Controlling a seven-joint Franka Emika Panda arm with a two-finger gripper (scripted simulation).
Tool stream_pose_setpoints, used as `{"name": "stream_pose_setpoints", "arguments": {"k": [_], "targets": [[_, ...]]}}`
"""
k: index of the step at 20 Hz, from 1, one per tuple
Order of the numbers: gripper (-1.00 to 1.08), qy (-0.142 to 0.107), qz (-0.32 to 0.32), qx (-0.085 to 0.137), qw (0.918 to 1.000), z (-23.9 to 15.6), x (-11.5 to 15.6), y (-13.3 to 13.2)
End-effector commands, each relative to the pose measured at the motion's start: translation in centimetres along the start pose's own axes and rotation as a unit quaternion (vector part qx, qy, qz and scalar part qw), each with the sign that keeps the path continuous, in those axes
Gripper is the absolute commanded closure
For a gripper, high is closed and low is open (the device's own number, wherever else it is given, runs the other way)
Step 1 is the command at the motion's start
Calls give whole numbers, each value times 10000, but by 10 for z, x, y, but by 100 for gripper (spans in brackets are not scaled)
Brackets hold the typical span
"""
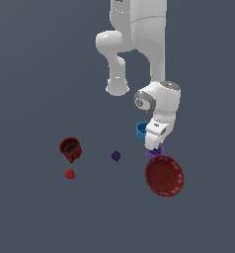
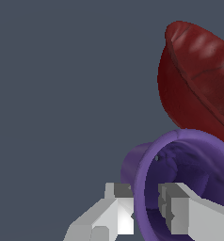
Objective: Pick up a designated object from a clutter of objects.
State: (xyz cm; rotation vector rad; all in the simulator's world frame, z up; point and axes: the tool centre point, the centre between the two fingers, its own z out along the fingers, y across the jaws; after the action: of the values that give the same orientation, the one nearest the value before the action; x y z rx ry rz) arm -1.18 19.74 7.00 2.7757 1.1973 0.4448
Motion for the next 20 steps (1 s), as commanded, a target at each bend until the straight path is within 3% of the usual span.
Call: {"name": "stream_pose_setpoints", "arguments": {"k": [1,10,20], "targets": [[108,0,1,0,10000,0,0,0],[108,-1,-3,-2,10000,-16,-6,5],[108,-7,-16,-14,10000,-64,-24,22]]}}
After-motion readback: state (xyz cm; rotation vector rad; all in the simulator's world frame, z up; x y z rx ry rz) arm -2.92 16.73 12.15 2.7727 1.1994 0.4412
